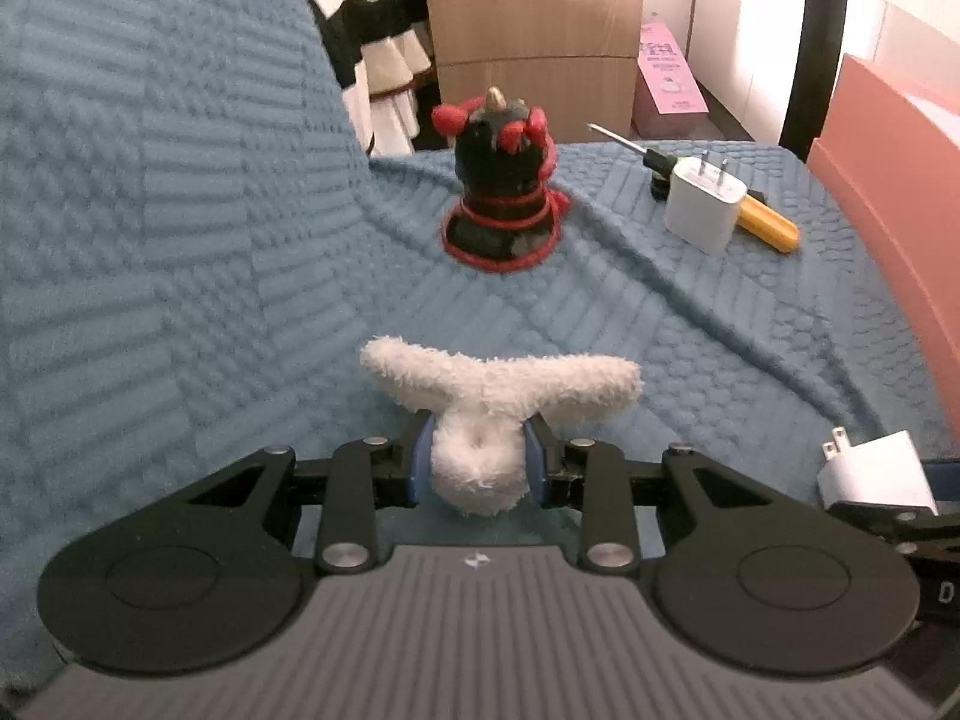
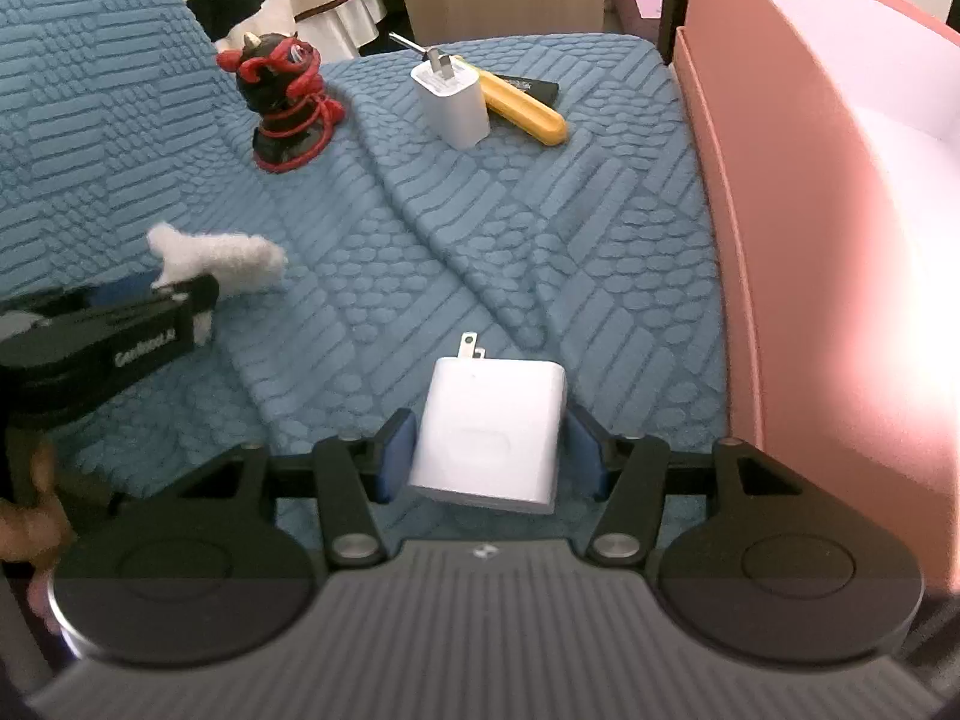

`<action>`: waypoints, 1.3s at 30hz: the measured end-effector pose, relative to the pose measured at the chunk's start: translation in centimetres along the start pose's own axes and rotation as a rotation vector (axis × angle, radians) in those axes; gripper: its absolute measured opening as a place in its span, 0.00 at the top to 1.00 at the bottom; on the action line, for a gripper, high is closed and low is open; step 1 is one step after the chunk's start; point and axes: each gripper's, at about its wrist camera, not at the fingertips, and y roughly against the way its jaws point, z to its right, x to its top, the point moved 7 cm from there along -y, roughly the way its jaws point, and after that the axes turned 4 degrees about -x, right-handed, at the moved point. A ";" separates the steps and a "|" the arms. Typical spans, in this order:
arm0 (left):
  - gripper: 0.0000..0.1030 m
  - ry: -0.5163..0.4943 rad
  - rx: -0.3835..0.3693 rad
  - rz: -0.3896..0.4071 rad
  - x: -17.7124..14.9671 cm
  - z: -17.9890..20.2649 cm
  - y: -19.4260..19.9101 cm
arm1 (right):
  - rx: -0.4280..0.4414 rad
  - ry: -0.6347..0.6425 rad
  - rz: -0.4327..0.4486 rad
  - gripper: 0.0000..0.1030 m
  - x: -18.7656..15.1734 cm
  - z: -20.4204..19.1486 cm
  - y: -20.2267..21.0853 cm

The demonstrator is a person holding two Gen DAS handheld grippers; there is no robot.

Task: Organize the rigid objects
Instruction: 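Lift the fluffy toy with the left gripper and carry it over the pink box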

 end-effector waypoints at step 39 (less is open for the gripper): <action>0.65 0.187 -0.120 -0.005 -2.8 -1.1 9.2 | 0.078 0.022 0.064 0.77 -3.8 1.7 6.4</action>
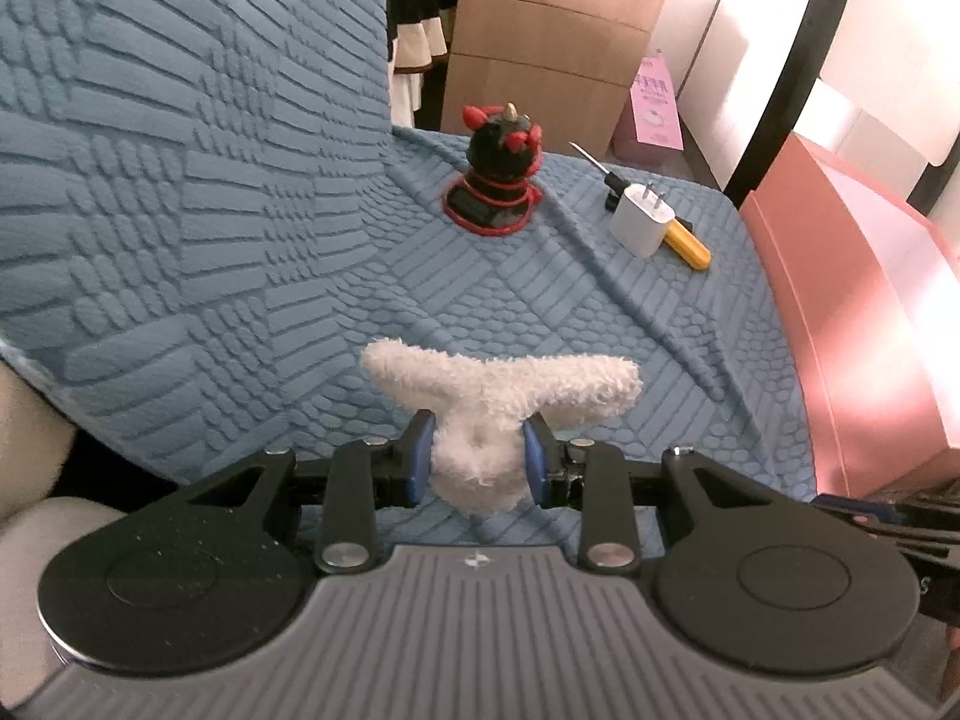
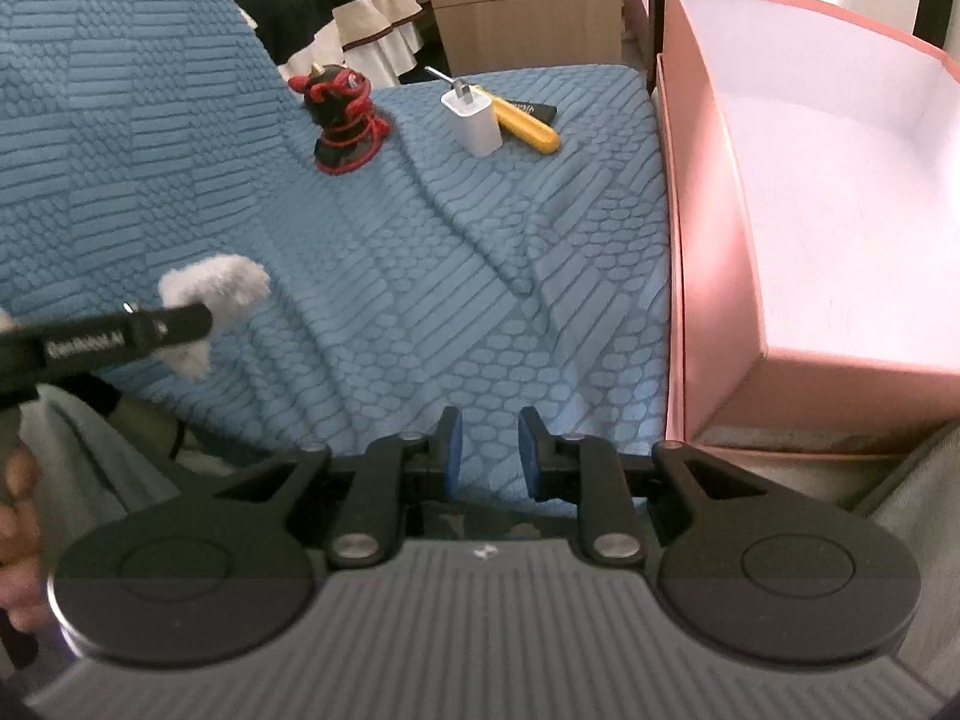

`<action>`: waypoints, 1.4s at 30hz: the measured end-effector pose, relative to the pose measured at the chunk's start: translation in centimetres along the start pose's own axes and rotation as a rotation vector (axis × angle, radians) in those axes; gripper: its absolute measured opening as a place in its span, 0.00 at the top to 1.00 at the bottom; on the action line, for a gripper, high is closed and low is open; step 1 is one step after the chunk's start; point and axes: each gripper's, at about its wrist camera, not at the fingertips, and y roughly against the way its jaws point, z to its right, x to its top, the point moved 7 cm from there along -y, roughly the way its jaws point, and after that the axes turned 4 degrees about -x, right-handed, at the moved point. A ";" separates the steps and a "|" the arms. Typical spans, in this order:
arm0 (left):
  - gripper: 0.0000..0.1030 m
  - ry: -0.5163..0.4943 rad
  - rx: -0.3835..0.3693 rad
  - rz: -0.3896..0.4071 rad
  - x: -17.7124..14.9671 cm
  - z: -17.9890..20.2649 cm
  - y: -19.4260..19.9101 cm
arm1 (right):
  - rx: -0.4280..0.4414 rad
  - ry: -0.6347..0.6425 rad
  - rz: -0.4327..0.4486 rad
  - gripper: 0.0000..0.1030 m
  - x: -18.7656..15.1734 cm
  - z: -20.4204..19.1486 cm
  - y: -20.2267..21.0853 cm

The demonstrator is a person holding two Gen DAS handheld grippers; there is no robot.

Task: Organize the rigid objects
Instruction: 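Lift the fluffy toy with the left gripper and carry it over the pink box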

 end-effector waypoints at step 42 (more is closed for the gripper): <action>0.65 -0.158 -0.236 0.115 6.0 22.0 7.7 | 0.021 -0.062 0.309 0.77 4.8 11.1 12.7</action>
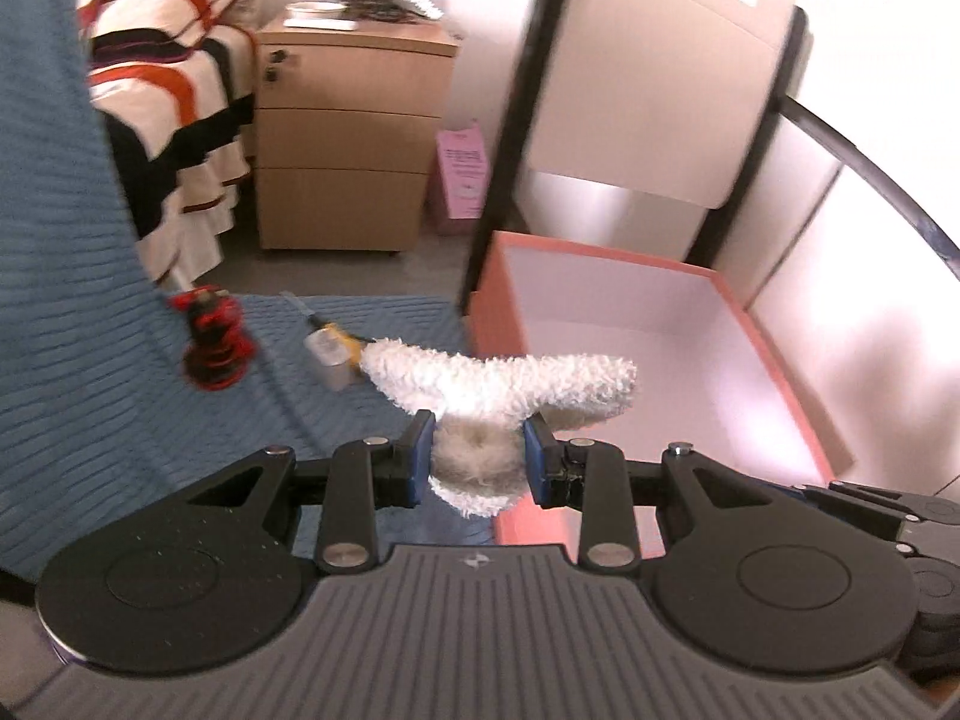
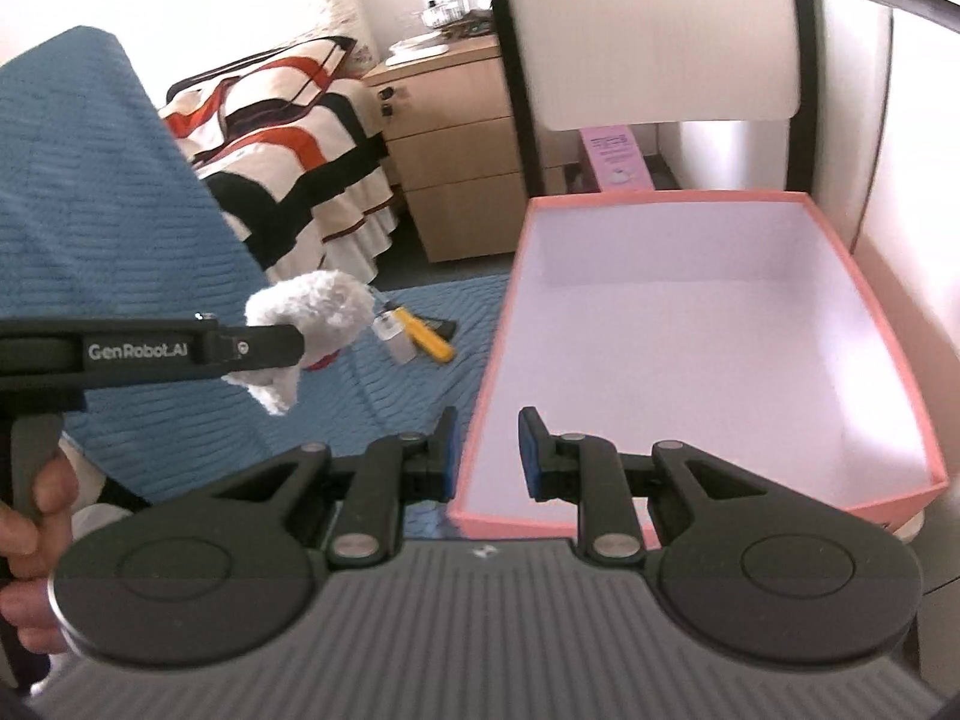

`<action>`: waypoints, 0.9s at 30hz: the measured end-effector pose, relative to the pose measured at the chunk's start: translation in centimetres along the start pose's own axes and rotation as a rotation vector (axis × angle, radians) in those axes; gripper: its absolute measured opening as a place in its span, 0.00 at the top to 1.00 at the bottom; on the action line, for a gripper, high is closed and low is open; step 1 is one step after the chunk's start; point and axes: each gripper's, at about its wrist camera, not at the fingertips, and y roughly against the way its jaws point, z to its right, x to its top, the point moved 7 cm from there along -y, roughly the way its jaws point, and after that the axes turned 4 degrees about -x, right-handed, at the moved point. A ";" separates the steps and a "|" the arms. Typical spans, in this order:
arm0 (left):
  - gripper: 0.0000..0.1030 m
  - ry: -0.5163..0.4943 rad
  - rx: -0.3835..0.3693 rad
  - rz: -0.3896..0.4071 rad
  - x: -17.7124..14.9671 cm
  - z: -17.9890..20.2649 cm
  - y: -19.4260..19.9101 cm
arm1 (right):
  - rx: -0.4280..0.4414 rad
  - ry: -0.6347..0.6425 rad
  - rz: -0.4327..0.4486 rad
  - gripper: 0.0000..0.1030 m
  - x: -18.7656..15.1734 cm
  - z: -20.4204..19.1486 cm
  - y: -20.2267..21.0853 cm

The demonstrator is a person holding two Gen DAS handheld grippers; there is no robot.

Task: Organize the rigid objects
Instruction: 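Lift the fluffy toy with the left gripper and carry it over the pink box, then open the left gripper to drop the fluffy toy into the pink box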

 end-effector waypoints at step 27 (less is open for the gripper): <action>0.65 -0.036 -0.069 -0.226 -2.8 10.5 -16.7 | -0.118 -0.099 -0.154 0.76 -2.7 14.1 -5.9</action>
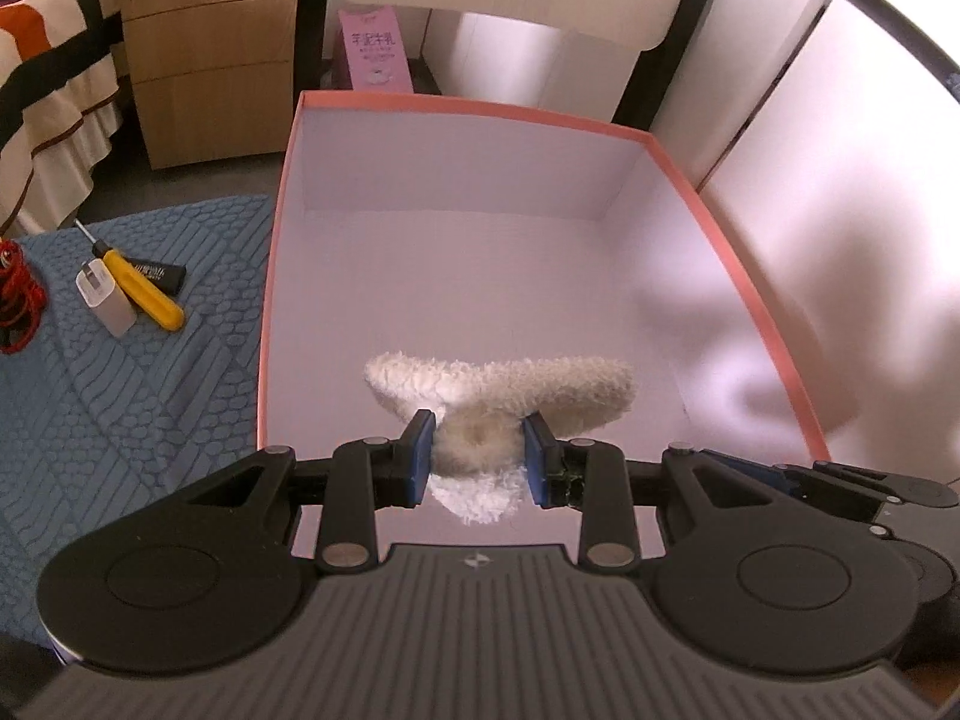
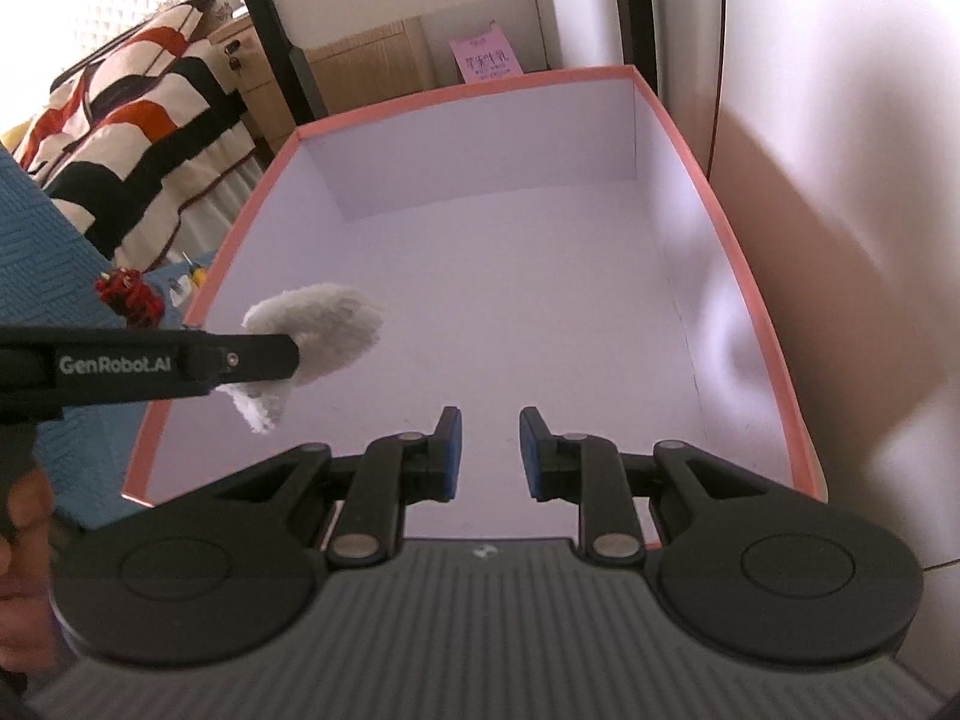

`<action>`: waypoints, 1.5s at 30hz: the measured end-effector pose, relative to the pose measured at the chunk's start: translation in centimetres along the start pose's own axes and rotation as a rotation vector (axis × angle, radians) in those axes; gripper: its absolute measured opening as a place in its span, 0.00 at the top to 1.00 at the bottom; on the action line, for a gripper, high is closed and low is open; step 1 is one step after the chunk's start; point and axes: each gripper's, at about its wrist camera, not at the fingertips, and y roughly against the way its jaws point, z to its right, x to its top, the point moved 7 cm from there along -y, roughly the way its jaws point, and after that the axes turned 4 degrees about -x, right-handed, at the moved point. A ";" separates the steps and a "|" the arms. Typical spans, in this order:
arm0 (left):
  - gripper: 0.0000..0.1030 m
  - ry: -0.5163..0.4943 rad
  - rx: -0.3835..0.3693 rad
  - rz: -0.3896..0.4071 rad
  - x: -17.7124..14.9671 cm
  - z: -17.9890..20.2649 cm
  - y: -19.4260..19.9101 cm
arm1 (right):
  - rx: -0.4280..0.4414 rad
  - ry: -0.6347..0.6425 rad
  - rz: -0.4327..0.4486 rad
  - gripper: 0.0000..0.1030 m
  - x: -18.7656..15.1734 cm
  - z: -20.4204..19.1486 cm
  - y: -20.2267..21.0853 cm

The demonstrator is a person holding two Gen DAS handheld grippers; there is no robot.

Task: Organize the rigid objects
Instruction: 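Open the left gripper to drop the fluffy toy into the pink box, then withdraw the left gripper from the box back toward the blanket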

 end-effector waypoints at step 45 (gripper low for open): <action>0.47 0.066 0.070 0.430 -6.5 -11.1 28.9 | 0.132 0.161 0.234 0.74 -1.2 -17.7 14.4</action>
